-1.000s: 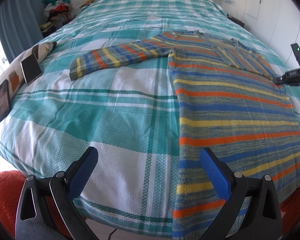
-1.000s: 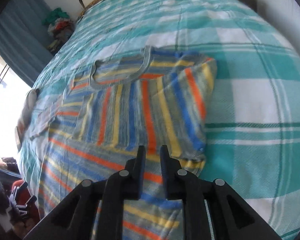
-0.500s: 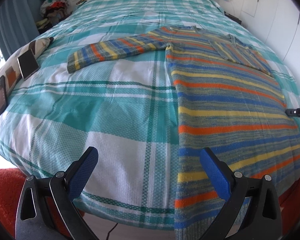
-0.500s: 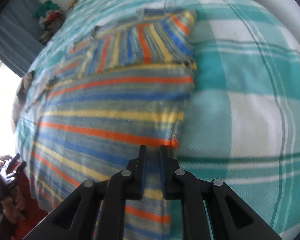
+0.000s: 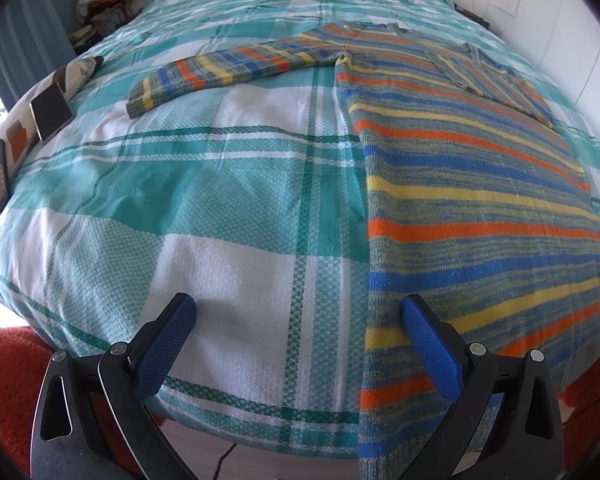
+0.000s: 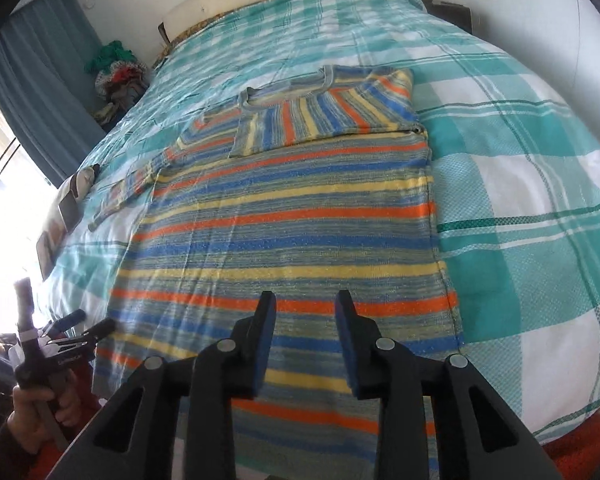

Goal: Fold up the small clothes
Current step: 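Release the folded side and withdraw the right gripper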

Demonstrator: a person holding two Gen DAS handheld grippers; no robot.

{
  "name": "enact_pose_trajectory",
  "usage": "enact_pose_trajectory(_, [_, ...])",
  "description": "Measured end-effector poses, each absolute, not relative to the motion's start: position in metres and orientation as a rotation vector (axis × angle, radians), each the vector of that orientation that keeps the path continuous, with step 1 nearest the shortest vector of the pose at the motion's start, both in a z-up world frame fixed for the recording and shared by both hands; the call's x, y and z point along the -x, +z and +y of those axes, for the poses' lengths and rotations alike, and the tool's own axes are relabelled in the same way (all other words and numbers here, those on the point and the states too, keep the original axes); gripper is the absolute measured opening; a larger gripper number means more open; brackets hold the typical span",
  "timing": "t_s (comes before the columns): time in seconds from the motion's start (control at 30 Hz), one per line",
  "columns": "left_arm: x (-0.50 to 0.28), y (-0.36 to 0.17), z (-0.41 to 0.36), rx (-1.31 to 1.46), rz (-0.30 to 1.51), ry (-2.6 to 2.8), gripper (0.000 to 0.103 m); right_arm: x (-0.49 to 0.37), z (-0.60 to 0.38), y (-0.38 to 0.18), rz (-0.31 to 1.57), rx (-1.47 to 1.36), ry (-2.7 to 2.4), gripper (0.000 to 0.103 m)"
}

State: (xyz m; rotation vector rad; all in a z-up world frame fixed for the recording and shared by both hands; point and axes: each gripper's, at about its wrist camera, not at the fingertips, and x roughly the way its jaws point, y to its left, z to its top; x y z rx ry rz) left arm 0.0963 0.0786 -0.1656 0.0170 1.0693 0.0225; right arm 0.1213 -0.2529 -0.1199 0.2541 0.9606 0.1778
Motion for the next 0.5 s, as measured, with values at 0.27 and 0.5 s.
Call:
enact_pose_trajectory(0.27, [-0.096, -0.169, 0.077, -0.030, 1.070, 0.024, 0.103, -0.112, -0.237, -0.099, 0.856, -0.114, 0.050, 0.056])
enact_pose_trajectory(0.5, [-0.097, -0.172, 0.078, -0.017, 1.065, 0.020, 0.103, -0.110, -0.241, -0.095, 0.825, -0.120, 0.030, 0.071])
